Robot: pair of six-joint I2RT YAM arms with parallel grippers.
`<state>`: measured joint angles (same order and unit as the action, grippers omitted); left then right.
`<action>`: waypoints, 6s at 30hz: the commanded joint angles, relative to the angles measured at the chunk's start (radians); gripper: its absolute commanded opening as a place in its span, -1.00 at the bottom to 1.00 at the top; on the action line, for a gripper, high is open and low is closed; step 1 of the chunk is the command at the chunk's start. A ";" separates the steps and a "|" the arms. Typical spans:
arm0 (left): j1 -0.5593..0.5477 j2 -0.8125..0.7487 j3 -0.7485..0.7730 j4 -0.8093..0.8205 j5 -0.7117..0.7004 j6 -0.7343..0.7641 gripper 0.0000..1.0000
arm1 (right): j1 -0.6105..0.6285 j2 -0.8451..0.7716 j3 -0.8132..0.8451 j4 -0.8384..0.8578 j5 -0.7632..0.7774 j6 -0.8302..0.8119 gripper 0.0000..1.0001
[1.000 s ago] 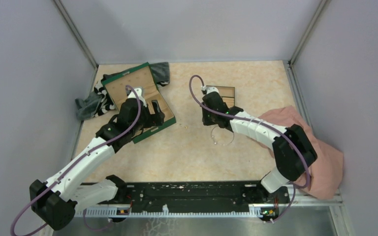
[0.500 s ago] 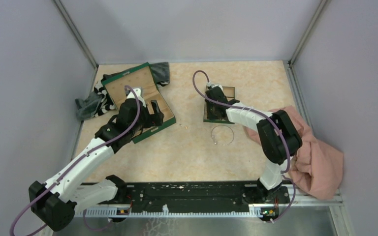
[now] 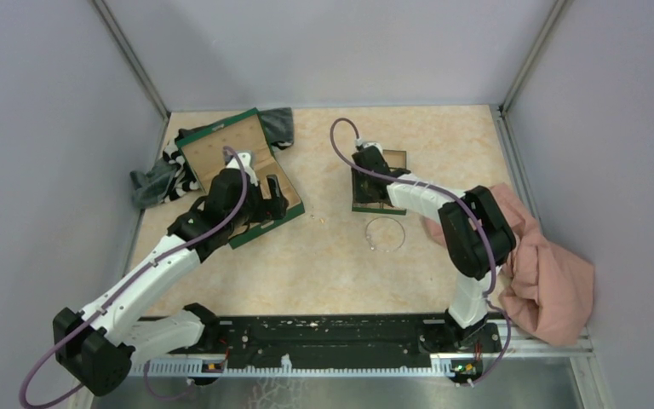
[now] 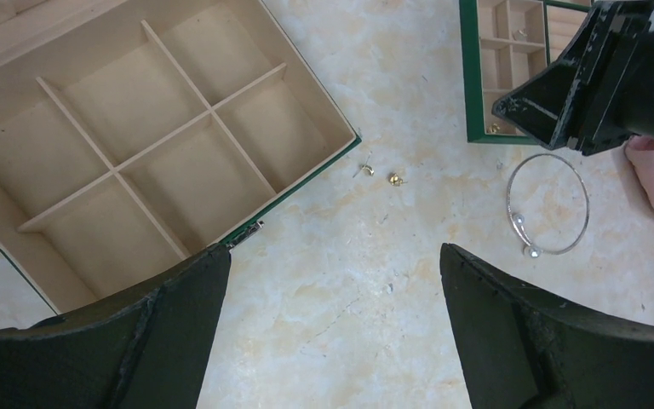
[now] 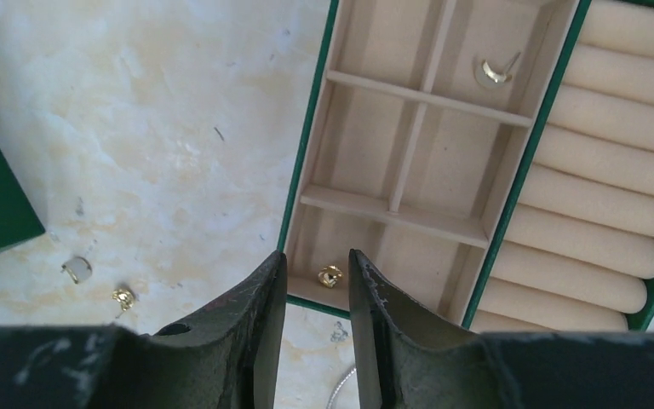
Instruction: Organize the mixed jewelry
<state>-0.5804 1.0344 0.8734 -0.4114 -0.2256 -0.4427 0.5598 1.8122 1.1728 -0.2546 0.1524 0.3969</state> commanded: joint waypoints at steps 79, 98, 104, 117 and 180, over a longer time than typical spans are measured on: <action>0.180 -0.019 -0.023 -0.064 0.079 -0.017 0.98 | 0.294 0.222 0.226 -0.171 -0.022 -0.150 -0.58; 0.180 -0.014 -0.023 -0.061 0.084 -0.017 0.98 | 0.295 0.202 0.174 -0.171 -0.005 -0.153 -0.61; 0.180 -0.017 -0.024 -0.066 0.085 -0.018 0.98 | 0.294 0.235 0.204 -0.163 0.000 -0.143 -0.63; 0.180 -0.016 -0.027 -0.062 0.088 -0.017 0.98 | 0.292 0.207 0.205 -0.164 0.010 -0.131 -1.00; 0.180 -0.011 0.054 -0.117 0.399 0.155 0.98 | -0.215 -0.090 -0.052 0.315 -1.001 0.229 -1.00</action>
<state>-0.4011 1.0340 0.8894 -0.4988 0.1799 -0.3145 0.3508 1.8076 0.9085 0.9546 -1.1519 1.2976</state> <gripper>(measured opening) 0.988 0.004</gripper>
